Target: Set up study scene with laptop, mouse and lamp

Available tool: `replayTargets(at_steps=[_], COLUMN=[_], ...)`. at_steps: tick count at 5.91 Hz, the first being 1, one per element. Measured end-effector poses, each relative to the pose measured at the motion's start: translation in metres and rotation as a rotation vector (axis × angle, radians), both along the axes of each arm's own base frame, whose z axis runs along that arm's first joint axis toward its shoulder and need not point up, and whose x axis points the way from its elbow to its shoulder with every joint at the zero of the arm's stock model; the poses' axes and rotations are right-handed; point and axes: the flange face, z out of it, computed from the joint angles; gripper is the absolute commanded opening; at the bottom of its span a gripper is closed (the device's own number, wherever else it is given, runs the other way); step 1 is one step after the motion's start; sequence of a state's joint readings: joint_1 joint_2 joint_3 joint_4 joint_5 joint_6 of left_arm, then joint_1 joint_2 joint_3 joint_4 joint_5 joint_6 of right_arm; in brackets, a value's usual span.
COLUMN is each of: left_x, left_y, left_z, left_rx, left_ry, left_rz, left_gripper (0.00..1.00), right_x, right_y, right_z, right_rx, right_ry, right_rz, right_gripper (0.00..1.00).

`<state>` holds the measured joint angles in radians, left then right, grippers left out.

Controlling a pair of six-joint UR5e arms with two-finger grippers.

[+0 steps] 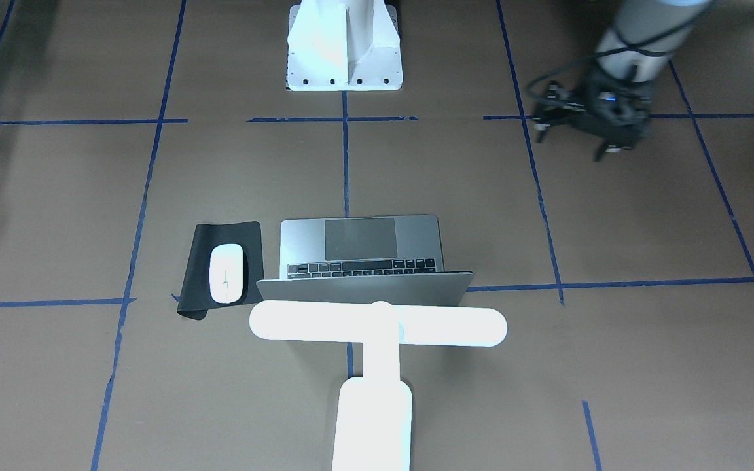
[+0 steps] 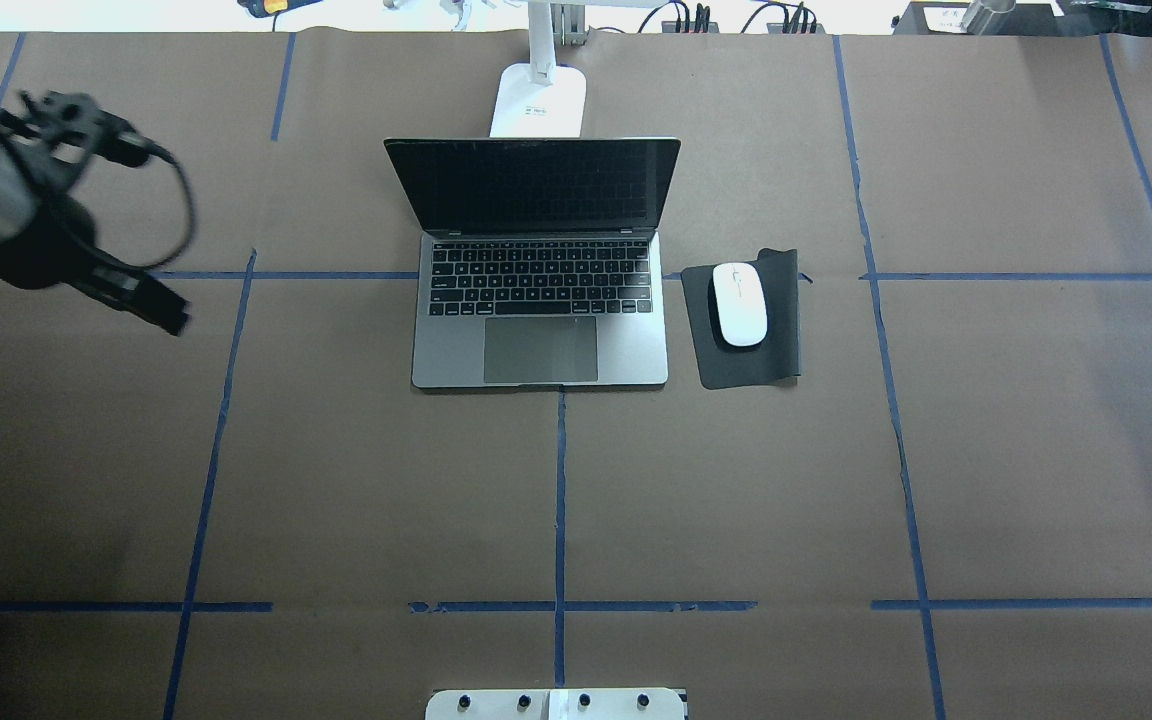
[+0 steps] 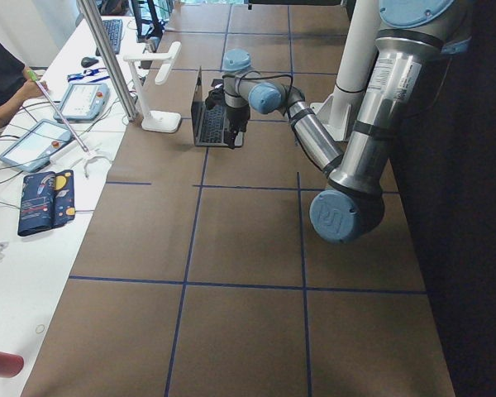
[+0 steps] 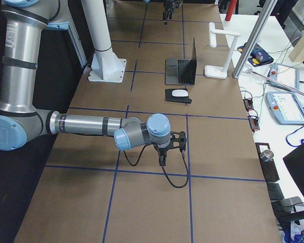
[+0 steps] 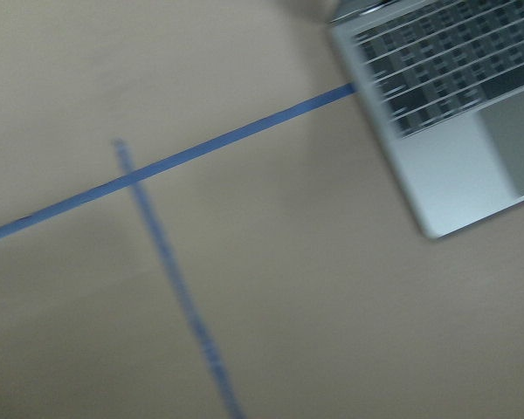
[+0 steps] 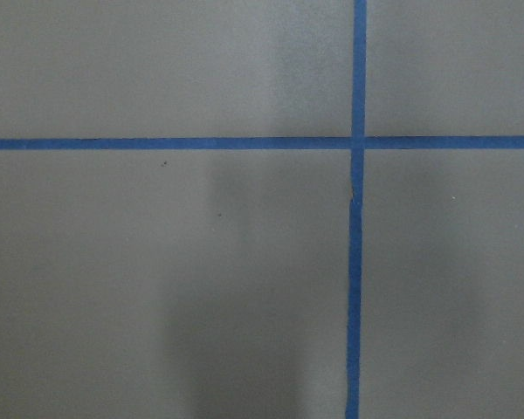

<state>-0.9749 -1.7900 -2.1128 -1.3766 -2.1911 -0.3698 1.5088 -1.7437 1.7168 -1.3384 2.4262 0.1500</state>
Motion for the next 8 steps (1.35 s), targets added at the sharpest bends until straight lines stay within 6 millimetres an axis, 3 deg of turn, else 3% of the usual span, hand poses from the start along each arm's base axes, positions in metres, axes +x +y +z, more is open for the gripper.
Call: replayTargets(at_steps=[2,4,5,6,8], left_x=[-0.098,-0.197,-0.216,-0.229,-0.243], left_y=[-0.02,-0.034,-0.033,-0.033,-0.03], left_z=[0.094,0.216,0.25,0.266,0.273], left_rx=[0.001,-0.178,-0.25,-0.289,-0.325], left_ry=[-0.043,0.014,0.034,0.041,0.048], left_rz=[0.044,0.0,-0.029,-0.056,-0.101], left_gripper=[1.0,1.0,1.0,1.0,1.0], right_x=[0.021,0.025,0.024,0.023,0.023], right_y=[-0.006,-0.004,-0.001,0.001,0.01], right_z=[0.0,-0.015,-0.021,-0.024,-0.011], right_rx=[0.012,0.024,0.017,0.009,-0.016], right_ry=[0.02,0.02,0.021,0.026,0.081], right_rz=[-0.077,-0.09,-0.093,-0.096,-0.106], right_gripper=[1.0,1.0,1.0,1.0,1.0])
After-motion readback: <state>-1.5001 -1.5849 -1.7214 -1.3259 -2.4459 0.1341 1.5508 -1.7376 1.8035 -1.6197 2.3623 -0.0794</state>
